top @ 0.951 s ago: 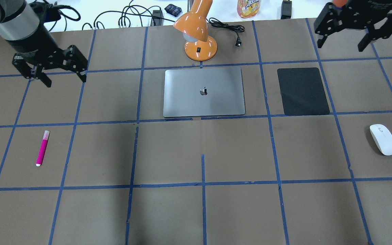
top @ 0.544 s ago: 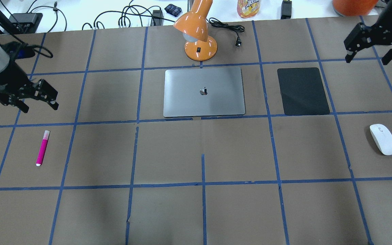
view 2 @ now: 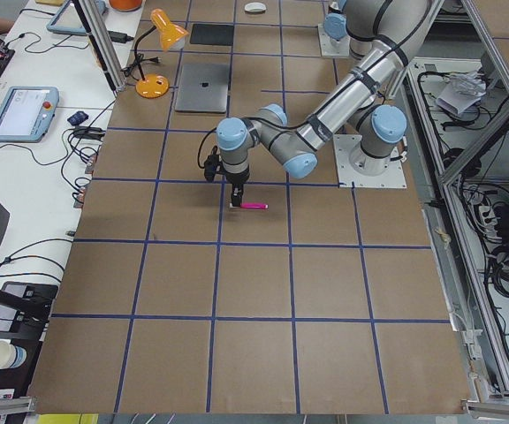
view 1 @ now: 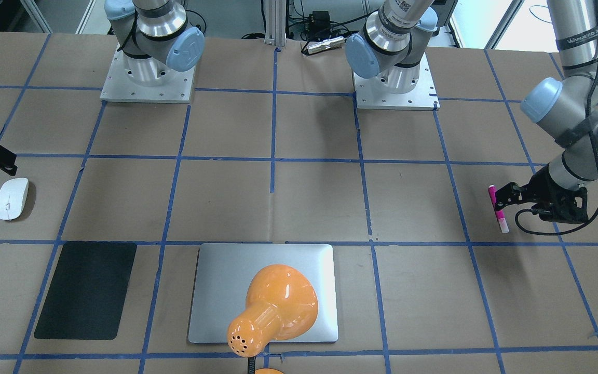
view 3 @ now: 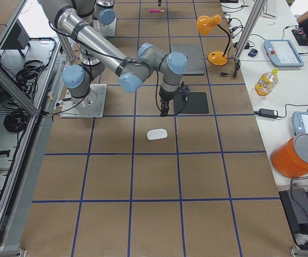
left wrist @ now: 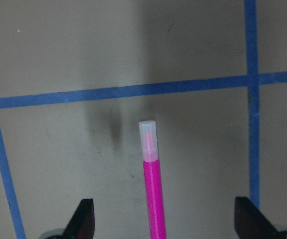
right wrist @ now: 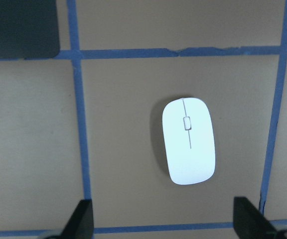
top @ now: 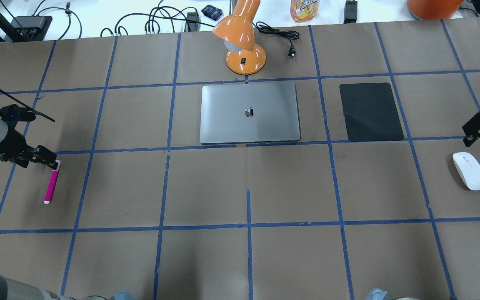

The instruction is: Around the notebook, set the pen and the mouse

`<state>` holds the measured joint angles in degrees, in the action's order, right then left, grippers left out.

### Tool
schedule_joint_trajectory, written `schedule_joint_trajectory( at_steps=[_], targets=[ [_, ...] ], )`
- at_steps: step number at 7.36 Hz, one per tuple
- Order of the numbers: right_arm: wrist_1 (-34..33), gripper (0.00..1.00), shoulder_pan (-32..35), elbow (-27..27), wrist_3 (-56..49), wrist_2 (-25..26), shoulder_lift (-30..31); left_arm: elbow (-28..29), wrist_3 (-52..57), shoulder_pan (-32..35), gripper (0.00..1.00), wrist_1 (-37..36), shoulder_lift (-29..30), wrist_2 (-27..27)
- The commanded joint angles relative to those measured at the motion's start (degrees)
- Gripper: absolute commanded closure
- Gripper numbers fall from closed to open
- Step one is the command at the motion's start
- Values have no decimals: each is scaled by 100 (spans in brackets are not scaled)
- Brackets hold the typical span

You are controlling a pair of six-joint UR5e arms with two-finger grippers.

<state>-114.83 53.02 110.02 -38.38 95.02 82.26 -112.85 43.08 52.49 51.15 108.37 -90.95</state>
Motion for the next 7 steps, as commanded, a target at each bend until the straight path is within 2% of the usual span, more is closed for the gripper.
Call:
schedule_joint_trajectory(
  at_steps=[1,2,4,5,6,7],
  targets=[
    [-1548,0,-518,879,-1309,-533,-208,-70,87,-107,0,-308,298,77],
    [-2056,0,-608,890,-1956,-572,-602,-183,-96,-90,8,-316,316,95],
    [-2123,0,-653,873,-1946,-581,-912,-237,-834,-54,26,-343,307,60],
    [-2088,0,-653,916,-1945,-581,-939,-228,-871,-63,54,-351,316,42],
    [-2105,0,-653,873,-1919,-538,-983,-237,-897,-54,76,-343,307,-45],
    [-2088,6,-661,855,-1823,-485,-1105,-246,-915,-54,91,-334,264,-63]
  ],
)
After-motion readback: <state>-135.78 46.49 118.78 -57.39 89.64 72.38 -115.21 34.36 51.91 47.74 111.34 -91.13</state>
